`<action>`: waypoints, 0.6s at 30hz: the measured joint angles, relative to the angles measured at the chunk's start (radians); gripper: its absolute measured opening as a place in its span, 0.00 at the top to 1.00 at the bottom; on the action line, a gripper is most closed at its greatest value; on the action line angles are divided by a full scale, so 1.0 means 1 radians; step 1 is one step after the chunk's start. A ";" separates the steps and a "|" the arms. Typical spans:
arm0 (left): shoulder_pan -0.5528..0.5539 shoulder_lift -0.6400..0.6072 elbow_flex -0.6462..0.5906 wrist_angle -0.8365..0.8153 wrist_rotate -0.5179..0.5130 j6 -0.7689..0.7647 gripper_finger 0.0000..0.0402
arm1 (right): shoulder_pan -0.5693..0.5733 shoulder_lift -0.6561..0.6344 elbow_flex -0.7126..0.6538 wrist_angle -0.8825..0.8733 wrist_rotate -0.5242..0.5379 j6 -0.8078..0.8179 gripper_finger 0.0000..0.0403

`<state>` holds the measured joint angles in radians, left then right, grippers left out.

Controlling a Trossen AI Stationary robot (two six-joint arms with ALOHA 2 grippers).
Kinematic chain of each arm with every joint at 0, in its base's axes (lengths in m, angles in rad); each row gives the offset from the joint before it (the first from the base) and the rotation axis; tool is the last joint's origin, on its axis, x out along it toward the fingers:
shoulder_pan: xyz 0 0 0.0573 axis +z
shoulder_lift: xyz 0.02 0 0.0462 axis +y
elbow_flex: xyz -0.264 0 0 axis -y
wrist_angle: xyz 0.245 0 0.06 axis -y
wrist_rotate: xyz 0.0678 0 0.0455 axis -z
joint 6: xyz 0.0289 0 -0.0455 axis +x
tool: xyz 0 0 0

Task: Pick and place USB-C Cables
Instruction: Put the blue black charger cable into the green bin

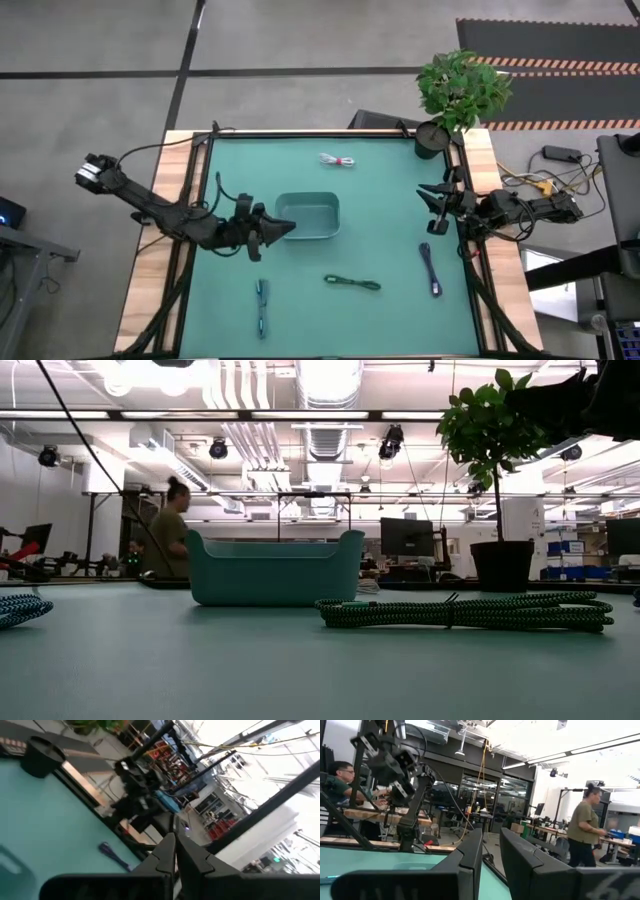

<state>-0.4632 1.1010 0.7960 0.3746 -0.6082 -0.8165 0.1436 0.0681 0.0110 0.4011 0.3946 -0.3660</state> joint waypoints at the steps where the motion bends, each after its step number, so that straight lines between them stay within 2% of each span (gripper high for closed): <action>1: -0.005 0.012 0.032 -0.028 0.000 -0.017 1.00 | 0.000 0.000 0.000 0.000 0.000 0.000 0.85; 5: -0.024 0.067 0.162 -0.215 0.000 -0.112 1.00 | 0.000 0.000 0.000 0.000 0.000 0.012 0.85; 10: -0.053 0.168 0.300 -0.550 0.006 -0.407 1.00 | 0.000 0.000 0.000 0.000 0.000 0.018 0.85; 14: -0.074 0.244 0.377 -0.736 0.070 -0.619 1.00 | 0.000 0.000 0.000 0.000 0.000 0.019 0.85; 18: -0.086 0.314 0.408 -0.827 0.152 -0.783 1.00 | 0.000 0.000 0.000 0.000 0.000 0.029 0.85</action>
<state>-0.5497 1.4148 1.2038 -0.4522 -0.4559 -1.5991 0.1436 0.0681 0.0113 0.4007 0.3946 -0.3370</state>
